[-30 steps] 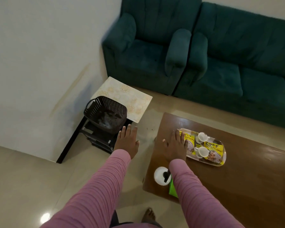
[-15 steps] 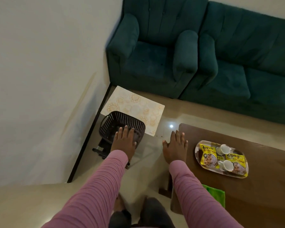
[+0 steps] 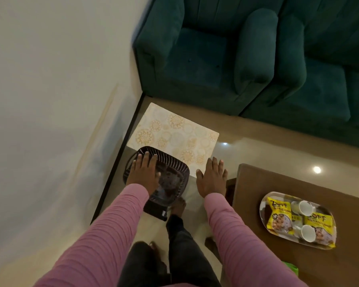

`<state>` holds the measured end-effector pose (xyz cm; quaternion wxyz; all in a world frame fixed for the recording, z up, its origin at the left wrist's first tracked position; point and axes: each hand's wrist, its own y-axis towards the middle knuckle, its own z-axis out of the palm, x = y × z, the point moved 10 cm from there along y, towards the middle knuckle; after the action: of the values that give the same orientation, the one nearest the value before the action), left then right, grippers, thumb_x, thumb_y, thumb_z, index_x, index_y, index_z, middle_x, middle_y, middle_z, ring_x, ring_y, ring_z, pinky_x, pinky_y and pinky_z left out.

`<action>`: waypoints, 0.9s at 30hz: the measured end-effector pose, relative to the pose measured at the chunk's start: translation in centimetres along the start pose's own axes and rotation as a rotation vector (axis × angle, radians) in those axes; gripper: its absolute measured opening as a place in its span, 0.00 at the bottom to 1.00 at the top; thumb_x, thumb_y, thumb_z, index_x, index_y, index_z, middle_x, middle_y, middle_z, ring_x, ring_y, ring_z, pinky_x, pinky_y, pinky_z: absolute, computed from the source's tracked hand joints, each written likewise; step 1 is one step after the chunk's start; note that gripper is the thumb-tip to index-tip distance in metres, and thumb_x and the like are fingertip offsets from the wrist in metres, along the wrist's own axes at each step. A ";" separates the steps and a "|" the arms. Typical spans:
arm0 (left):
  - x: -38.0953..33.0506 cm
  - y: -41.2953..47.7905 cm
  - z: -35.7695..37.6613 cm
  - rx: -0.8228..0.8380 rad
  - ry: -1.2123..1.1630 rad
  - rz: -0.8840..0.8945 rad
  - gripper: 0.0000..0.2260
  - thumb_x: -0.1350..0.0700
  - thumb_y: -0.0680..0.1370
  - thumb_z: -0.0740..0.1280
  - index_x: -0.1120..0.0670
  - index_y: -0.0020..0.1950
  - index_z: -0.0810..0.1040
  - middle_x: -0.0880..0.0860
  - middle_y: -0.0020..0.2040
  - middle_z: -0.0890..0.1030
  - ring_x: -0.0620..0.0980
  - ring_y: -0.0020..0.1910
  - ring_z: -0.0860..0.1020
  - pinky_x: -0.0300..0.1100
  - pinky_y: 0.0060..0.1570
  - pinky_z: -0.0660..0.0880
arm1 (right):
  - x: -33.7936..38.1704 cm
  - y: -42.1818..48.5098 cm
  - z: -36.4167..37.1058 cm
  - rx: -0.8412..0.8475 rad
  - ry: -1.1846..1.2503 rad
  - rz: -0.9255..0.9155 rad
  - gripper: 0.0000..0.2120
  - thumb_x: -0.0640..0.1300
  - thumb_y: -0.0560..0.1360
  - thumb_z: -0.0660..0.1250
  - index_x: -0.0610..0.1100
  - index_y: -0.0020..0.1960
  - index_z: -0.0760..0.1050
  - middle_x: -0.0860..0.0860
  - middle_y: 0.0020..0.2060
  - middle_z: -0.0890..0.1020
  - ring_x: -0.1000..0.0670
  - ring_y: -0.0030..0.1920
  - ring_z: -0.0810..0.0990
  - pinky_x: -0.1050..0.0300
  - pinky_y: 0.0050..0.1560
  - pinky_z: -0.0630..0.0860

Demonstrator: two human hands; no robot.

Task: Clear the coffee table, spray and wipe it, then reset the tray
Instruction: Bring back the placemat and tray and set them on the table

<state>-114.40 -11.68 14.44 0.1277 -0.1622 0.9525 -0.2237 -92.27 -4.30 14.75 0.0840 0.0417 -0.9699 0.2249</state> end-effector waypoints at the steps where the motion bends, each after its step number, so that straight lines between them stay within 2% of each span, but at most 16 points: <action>1: 0.5 1.1 -0.2 0.000 -0.008 -0.018 0.29 0.47 0.82 0.54 0.51 0.80 0.47 0.57 0.81 0.48 0.59 0.79 0.46 0.52 0.77 0.45 | 0.6 1.1 0.3 0.022 -0.013 -0.015 0.31 0.56 0.81 0.50 0.43 0.78 0.47 0.47 0.78 0.48 0.43 0.77 0.42 0.43 0.76 0.43; 8: 1.8 9.2 0.9 0.020 -0.017 -0.016 0.28 0.47 0.83 0.53 0.53 0.80 0.49 0.57 0.80 0.51 0.59 0.79 0.49 0.51 0.77 0.47 | 1.6 9.8 3.5 0.064 -0.028 -0.016 0.30 0.55 0.81 0.51 0.44 0.78 0.48 0.48 0.78 0.49 0.44 0.78 0.42 0.44 0.76 0.43; 14: 4.6 20.1 4.6 -0.024 0.028 0.009 0.27 0.44 0.83 0.50 0.55 0.79 0.53 0.58 0.80 0.54 0.60 0.79 0.52 0.54 0.77 0.52 | -0.9 18.1 10.7 0.071 0.062 0.147 0.30 0.55 0.81 0.52 0.43 0.78 0.50 0.48 0.78 0.50 0.44 0.78 0.43 0.43 0.76 0.44; 19: 10.0 29.5 7.0 -0.086 -0.061 -0.131 0.26 0.46 0.82 0.55 0.59 0.76 0.59 0.63 0.77 0.61 0.63 0.76 0.59 0.58 0.74 0.57 | -4.0 23.2 17.3 0.068 0.220 0.290 0.30 0.54 0.81 0.53 0.43 0.78 0.50 0.49 0.78 0.51 0.45 0.78 0.45 0.43 0.75 0.45; 22: 13.8 33.8 10.0 -0.041 -0.170 -0.232 0.27 0.46 0.82 0.56 0.61 0.75 0.61 0.64 0.74 0.65 0.64 0.73 0.64 0.59 0.71 0.62 | -7.0 25.1 20.9 0.065 0.407 0.436 0.29 0.53 0.80 0.55 0.43 0.77 0.52 0.48 0.78 0.54 0.45 0.77 0.50 0.43 0.76 0.49; 24: 15.4 35.1 11.5 -0.011 -0.257 -0.305 0.26 0.46 0.80 0.56 0.60 0.74 0.62 0.63 0.72 0.68 0.64 0.70 0.67 0.59 0.69 0.65 | -9.0 25.9 22.9 0.053 0.517 0.542 0.28 0.51 0.80 0.57 0.43 0.76 0.56 0.46 0.76 0.59 0.42 0.75 0.58 0.42 0.74 0.56; 27: 16.9 35.4 13.4 0.074 -0.374 -0.436 0.22 0.51 0.81 0.57 0.58 0.73 0.63 0.60 0.70 0.70 0.62 0.68 0.70 0.51 0.65 0.67 | -11.0 25.9 23.8 0.009 0.587 0.656 0.21 0.45 0.77 0.59 0.39 0.68 0.66 0.42 0.65 0.73 0.38 0.64 0.73 0.48 0.62 0.69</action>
<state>-134.56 7.01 -16.62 0.2559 -0.3968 0.8463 -0.2465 -87.93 8.86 -19.43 0.2798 -0.3337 -0.8659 0.2461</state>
